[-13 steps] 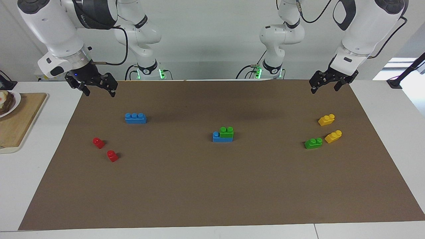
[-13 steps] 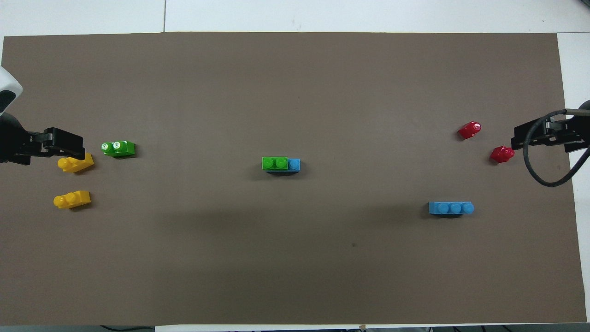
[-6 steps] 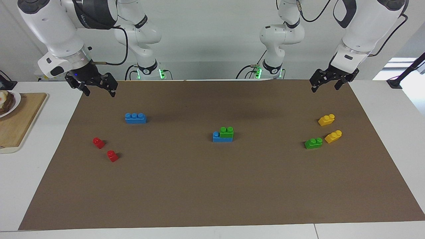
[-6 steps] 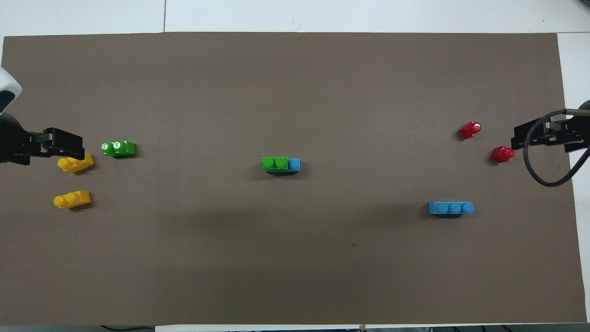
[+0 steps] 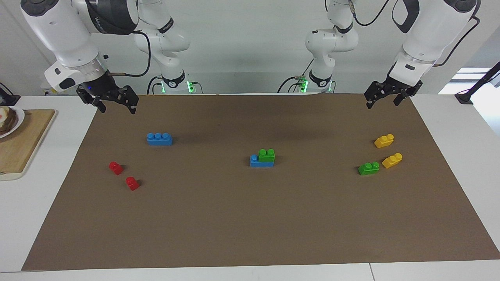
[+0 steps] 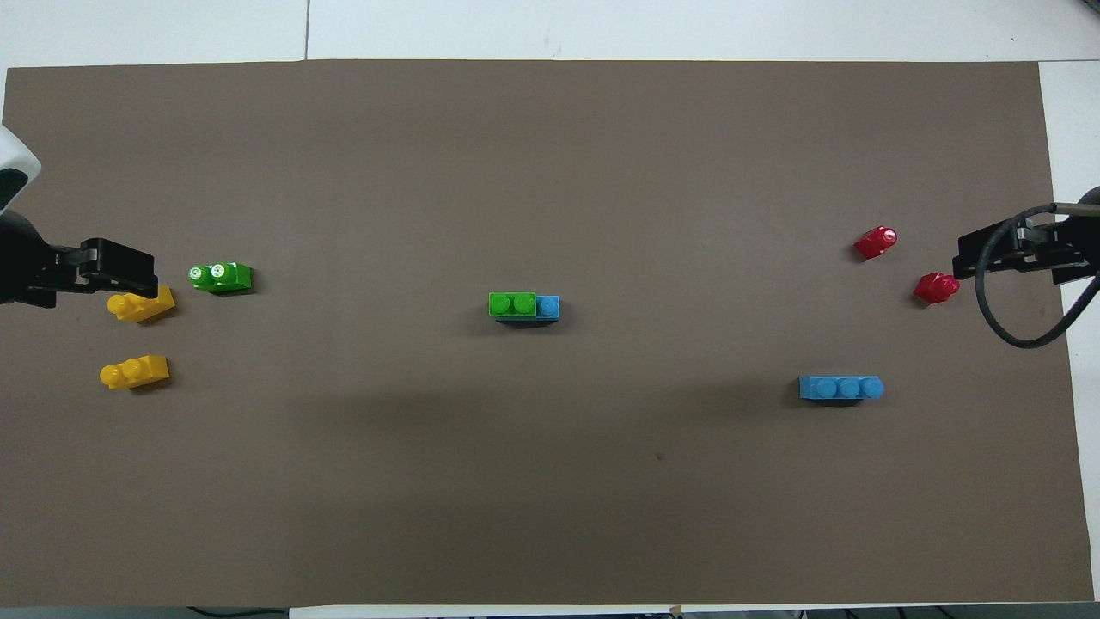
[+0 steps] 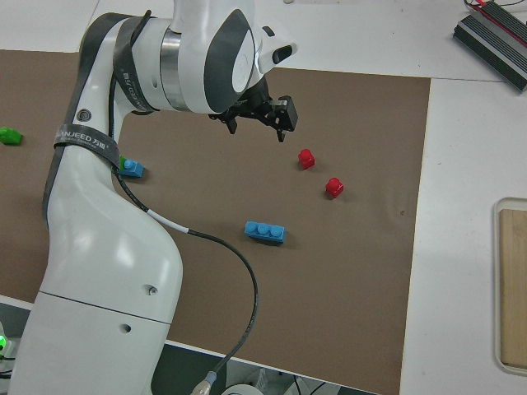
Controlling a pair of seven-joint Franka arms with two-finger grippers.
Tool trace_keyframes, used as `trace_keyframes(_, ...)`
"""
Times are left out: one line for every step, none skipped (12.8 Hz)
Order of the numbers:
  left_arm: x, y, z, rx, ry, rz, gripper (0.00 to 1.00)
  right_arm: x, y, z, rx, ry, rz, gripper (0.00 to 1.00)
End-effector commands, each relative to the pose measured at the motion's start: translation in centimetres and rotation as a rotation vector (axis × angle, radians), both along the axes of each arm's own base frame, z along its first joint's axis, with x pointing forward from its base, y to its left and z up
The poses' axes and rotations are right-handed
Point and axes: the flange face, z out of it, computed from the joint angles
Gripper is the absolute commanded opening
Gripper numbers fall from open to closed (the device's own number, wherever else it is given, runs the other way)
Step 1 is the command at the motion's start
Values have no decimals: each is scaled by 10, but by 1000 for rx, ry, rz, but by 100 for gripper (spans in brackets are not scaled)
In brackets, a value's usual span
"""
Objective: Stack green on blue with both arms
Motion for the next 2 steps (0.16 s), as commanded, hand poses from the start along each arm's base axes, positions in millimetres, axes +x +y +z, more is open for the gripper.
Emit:
trace_keyframes(-5,2,6,-8,6,4,100,-2,-1,3,-22,-9,-19,100)
trace_keyframes(-5,1,6,-7,6,3,100,-2,-1,3,-22,-9,-22,100)
